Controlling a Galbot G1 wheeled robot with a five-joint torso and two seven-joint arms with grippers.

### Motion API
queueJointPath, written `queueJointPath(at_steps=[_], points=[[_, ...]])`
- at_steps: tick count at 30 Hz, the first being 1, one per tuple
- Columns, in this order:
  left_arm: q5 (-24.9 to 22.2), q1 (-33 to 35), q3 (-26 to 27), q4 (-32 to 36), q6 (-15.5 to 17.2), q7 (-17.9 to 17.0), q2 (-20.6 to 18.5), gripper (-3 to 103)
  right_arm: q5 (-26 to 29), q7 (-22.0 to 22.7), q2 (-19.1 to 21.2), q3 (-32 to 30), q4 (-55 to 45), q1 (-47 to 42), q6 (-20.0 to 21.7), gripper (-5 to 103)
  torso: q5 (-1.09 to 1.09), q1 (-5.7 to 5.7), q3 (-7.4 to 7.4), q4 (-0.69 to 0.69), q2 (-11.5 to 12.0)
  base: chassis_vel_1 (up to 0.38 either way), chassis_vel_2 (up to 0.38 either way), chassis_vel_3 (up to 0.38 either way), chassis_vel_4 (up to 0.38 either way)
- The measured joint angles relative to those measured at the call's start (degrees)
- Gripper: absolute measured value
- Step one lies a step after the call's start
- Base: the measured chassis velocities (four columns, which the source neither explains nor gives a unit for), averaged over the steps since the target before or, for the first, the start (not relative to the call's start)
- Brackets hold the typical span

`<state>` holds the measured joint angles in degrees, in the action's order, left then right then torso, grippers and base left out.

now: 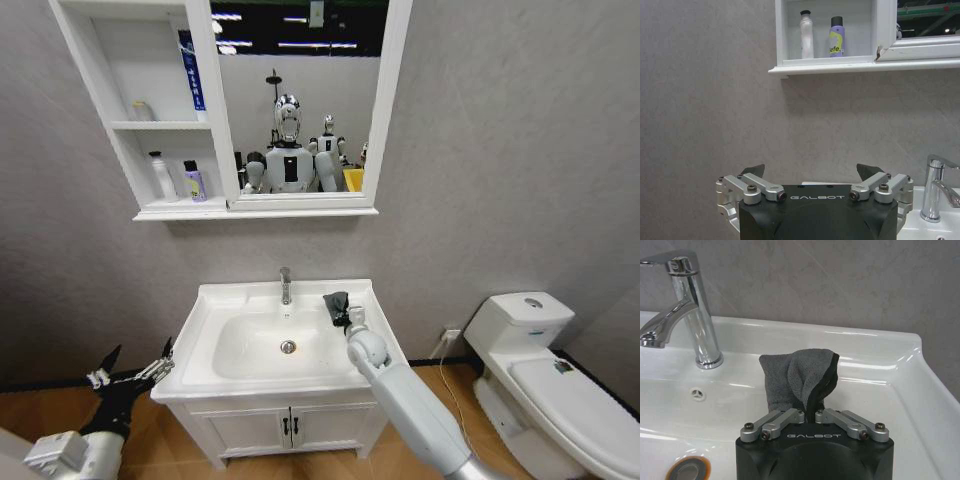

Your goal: Move facial cleanser and shampoo from washbasin to cabinet, then wipe washbasin with towel.

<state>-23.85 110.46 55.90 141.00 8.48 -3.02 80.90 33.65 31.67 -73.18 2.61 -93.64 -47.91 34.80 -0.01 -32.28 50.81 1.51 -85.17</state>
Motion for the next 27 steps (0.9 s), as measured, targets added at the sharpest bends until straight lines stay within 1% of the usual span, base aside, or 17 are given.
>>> queueJointPath(at_steps=[2, 4, 5, 7, 10, 13, 22, 27], points=[[0.0, 0.0, 0.0, 0.0, 0.0, 0.0, 0.0, 100, 0.2, 0.8, -0.3, 0.4, 0.0, -0.1, 0.1, 4, 0.0, 0.0, 0.0, 0.0, 0.0, 0.0, 0.0, 0.0, 0.0], [0.0, 0.0, 0.0, 0.0, 0.0, 0.0, 0.0, 100, 2.2, 3.9, -1.3, 1.4, 0.4, -0.5, 1.0, 4, 0.0, 0.0, 0.0, 0.0, 0.0, 0.0, 0.0, 0.0, 0.0], [0.0, 0.0, 0.0, 0.0, 0.0, 0.0, 0.0, 100, 2.6, 4.6, -1.5, 1.5, 0.6, -0.8, 1.2, 4, 0.0, 0.0, 0.0, 0.0, 0.0, 0.0, 0.0, 0.0, 0.0], [0.0, 0.0, 0.0, 0.0, 0.0, 0.0, 0.0, 100, 3.1, 5.3, -1.7, 1.5, 1.0, -1.2, 1.3, 4, 0.0, 0.0, 0.0, 0.0, 0.0, 0.0, 0.0, 0.0, 0.0], [0.0, 0.0, 0.0, 0.0, 0.0, 0.0, 0.0, 100, 5.3, 6.6, -1.8, 1.3, 1.7, -2.6, 1.7, 4, 0.0, 0.0, 0.0, 0.0, 0.0, 0.0, 0.0, 0.0, 0.0], [0.0, 0.0, 0.0, 0.0, 0.0, 0.0, 0.0, 100, 6.4, 6.9, -1.8, 1.0, 2.3, -3.5, 1.9, 4, 0.0, 0.0, 0.0, 0.0, 0.0, 0.0, 0.0, 0.0, 0.0], [0.0, 0.0, 0.0, 0.0, 0.0, 0.0, 0.0, 100, 6.2, 6.1, -1.7, -1.0, 4.3, -4.9, 1.6, 4, 0.01, 0.0, 0.0, 0.0, 0.0, 0.0, 0.0, 0.0, 0.0], [0.0, 0.0, 0.0, 0.0, 0.0, 0.0, 0.0, 100, 5.1, 4.5, -1.5, -2.2, 5.8, -5.5, 0.8, 4, 0.01, 0.0, 0.0, -0.01, 0.0, 0.0, 0.0, 0.0, 0.0]])
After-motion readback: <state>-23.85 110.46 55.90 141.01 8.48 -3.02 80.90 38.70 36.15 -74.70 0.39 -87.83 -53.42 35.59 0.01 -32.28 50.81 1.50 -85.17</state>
